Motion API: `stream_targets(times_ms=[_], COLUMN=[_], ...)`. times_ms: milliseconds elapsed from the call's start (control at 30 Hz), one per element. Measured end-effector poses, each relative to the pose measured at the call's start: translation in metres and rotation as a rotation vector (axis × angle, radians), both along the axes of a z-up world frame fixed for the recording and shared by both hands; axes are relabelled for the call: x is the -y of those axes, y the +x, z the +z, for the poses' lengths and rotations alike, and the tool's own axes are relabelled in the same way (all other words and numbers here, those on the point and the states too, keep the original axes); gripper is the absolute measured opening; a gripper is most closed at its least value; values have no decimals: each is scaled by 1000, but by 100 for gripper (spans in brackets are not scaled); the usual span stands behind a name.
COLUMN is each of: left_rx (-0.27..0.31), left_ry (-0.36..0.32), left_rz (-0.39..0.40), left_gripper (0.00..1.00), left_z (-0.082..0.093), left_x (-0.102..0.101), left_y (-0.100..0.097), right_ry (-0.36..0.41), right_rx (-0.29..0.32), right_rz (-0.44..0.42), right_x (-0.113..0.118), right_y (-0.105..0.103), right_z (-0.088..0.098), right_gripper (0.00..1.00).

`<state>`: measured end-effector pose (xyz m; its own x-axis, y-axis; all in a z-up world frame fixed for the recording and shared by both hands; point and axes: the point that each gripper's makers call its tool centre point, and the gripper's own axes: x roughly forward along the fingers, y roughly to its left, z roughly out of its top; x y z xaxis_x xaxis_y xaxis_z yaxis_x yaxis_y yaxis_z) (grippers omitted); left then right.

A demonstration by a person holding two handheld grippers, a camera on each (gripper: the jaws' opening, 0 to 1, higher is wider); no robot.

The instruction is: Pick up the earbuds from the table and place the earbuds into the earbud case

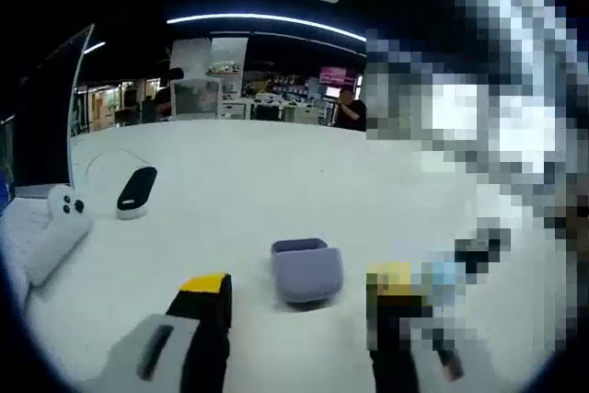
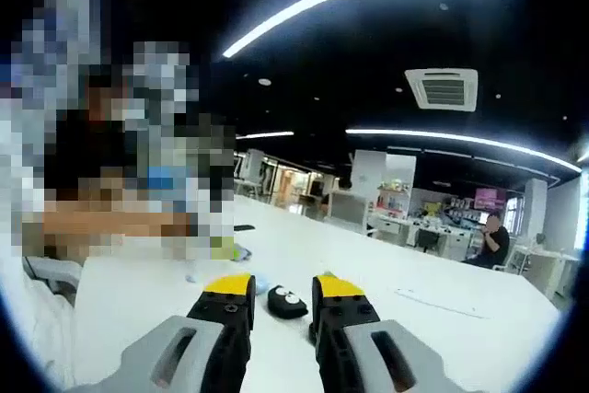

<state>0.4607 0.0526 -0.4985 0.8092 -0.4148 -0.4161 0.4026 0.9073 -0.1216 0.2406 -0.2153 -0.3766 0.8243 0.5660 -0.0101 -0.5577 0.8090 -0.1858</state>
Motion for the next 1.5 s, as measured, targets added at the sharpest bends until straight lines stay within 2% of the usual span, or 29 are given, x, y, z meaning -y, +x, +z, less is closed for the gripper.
stream_targets(times_ms=[133, 167, 333, 367, 400, 500, 667, 967, 1167, 1267, 1333, 1400, 1500], left_rx=[-37, -22, -2, 13, 27, 33, 35, 67, 127, 189, 234, 267, 357], left_ry=[-20, -30, 59, 100, 111, 110, 125, 101, 115, 132, 175, 176, 189], left_rz=[48, 41, 57, 53, 55, 61, 47, 21, -22, -59, -95, -118, -141], left_gripper=[61, 61, 56, 55, 51, 37, 36, 36, 35, 35, 35, 35, 35], left_z=[-9, -8, -10, -11, -10, -8, -12, -11, 12, 29, 37, 46, 66], left_x=[0, 2, -4, -6, -2, -4, -5, -6, -2, 5, 12, 21, 33], left_y=[7, 10, 18, 19, 15, 15, 12, 8, -4, -15, -27, -43, -68], right_ry=[-8, -15, -31, -39, -44, -50, -124, -141, -150, -148, -139, -140, -131], right_rx=[-7, -7, -10, -11, -12, -20, -40, -47, -50, -47, -45, -45, -56], right_rz=[-4, -3, 7, 8, 8, 6, -1, 12, 27, 34, 38, 44, 46], right_x=[1, 0, -3, -4, -4, -5, -9, -15, -20, -22, -24, -29, -34], right_y=[0, 0, 0, -1, -1, 1, 4, 4, 2, 1, 0, -1, -2], right_z=[-3, -3, -6, -7, -8, -12, -26, -29, -31, -30, -27, -27, -27], right_gripper=[24, 24, 23, 23, 24, 23, 23, 23, 23, 23, 23, 22, 22])
